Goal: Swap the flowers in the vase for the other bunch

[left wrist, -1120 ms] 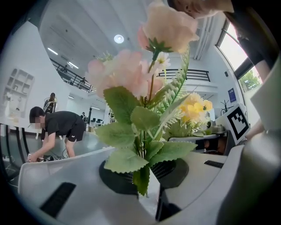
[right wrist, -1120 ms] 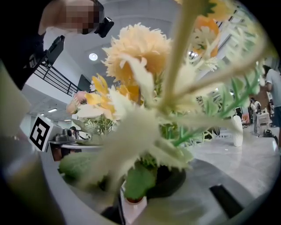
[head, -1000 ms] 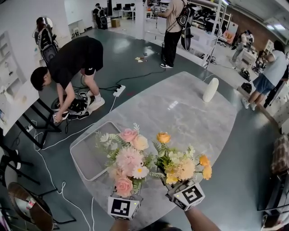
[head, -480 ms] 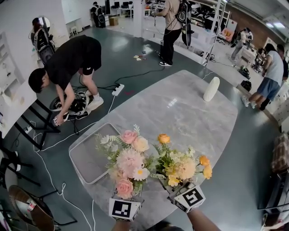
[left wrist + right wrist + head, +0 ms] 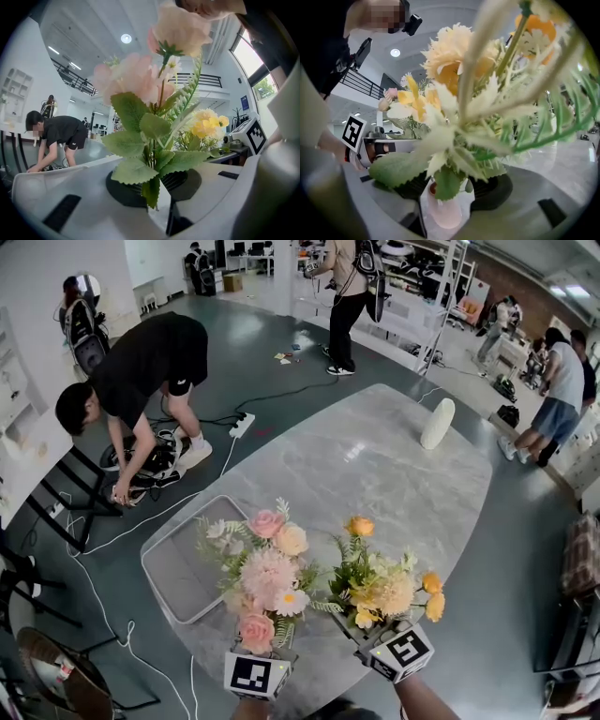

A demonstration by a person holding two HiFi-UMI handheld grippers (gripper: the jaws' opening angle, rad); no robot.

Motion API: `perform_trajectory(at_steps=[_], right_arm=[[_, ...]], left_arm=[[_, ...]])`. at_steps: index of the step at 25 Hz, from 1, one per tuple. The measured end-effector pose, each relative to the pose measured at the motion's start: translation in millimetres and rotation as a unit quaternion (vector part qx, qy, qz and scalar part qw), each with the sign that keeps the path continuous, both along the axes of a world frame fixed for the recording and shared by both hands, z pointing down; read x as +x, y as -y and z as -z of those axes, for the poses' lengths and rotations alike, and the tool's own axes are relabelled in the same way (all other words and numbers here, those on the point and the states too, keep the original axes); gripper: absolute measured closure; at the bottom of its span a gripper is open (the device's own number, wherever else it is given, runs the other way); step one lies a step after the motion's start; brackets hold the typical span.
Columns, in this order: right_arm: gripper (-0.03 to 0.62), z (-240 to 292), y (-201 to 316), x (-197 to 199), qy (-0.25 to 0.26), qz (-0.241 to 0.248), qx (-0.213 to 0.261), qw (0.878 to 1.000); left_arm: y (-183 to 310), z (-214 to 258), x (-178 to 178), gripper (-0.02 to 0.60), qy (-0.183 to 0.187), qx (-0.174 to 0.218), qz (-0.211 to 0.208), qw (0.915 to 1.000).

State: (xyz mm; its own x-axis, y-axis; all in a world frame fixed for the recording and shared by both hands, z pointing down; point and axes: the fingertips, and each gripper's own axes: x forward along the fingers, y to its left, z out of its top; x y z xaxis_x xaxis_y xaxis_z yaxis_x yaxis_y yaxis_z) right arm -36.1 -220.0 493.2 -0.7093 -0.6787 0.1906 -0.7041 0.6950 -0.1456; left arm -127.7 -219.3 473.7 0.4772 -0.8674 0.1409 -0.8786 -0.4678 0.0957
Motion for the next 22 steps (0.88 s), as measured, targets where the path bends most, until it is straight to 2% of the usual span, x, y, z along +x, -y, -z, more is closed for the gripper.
perform_trajectory(at_steps=[6, 13, 16, 22], right_arm=[[0.344, -2, -1, 5, 0.005, -0.009, -0.018, 1.000], [0.341, 3, 0, 13, 0.009, -0.039, -0.008, 0.999], [0.342, -2, -6, 15, -0.008, -0.049, -0.017, 0.999], [0.342, -6, -12, -3, -0.007, -0.052, -0.033, 0.998]], left_arm=[[-2, 4, 3, 0.506, -0.003, -0.001, -0.002, 1.0000], [-3, 4, 4, 0.506, -0.002, 0.001, 0.000, 1.0000], [-8, 1, 2, 0.508, -0.003, 0.004, 0.001, 1.0000], [-11, 7, -10, 0.506, -0.008, 0.005, -0.005, 0.9999]])
